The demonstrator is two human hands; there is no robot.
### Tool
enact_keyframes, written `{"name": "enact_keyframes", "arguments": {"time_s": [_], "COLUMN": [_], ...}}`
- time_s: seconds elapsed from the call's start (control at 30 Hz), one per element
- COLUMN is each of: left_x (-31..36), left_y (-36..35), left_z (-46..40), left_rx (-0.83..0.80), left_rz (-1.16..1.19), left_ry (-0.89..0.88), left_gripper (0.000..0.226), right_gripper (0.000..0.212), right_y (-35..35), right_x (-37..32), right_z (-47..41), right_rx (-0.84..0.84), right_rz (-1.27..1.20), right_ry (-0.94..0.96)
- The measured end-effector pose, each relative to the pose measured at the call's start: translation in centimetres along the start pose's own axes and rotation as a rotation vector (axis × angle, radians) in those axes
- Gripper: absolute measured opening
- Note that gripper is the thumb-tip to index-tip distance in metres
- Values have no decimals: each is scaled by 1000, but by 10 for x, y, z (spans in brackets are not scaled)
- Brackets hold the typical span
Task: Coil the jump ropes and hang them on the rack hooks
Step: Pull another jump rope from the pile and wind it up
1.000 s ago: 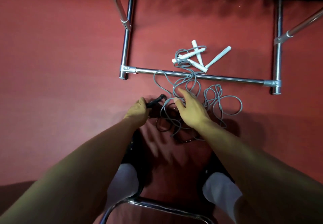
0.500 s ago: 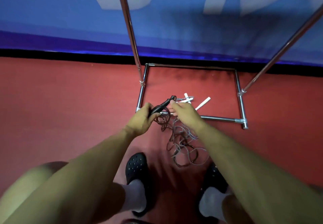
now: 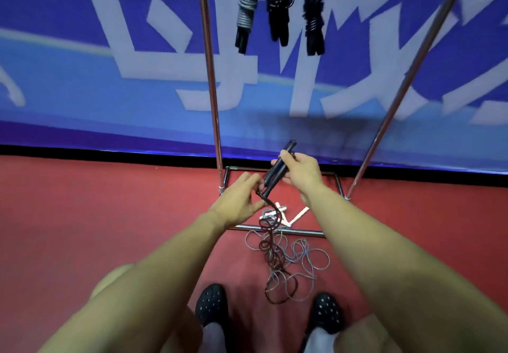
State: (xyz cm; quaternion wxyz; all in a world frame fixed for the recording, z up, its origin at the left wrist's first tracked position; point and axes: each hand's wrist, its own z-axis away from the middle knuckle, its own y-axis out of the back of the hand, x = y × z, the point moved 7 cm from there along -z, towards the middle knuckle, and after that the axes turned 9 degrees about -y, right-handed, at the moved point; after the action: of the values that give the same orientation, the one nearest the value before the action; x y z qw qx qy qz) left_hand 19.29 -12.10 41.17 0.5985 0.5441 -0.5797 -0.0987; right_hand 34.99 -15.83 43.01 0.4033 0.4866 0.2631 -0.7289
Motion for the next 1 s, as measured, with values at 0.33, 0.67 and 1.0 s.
{"name": "enact_keyframes", "arguments": {"time_s": [0.33,0.67,1.0], "left_x": [29,93,106], "left_y": [48,39,22], "left_z": [-4,-19,-2], "left_rx": [163,78,-12], "left_rz": [282,957,1215], "left_ry": [232,477,488], "left_gripper": [17,44,47], "right_gripper": [24,20,35], "right_y": [22,1,10], "right_x": [-59,-57,-52], "right_z": [63,91,81], "right_rx": [-262,-479,-294], "right_rz": [-35,-63,-38], "right_ry": [-34,-89,3]}}
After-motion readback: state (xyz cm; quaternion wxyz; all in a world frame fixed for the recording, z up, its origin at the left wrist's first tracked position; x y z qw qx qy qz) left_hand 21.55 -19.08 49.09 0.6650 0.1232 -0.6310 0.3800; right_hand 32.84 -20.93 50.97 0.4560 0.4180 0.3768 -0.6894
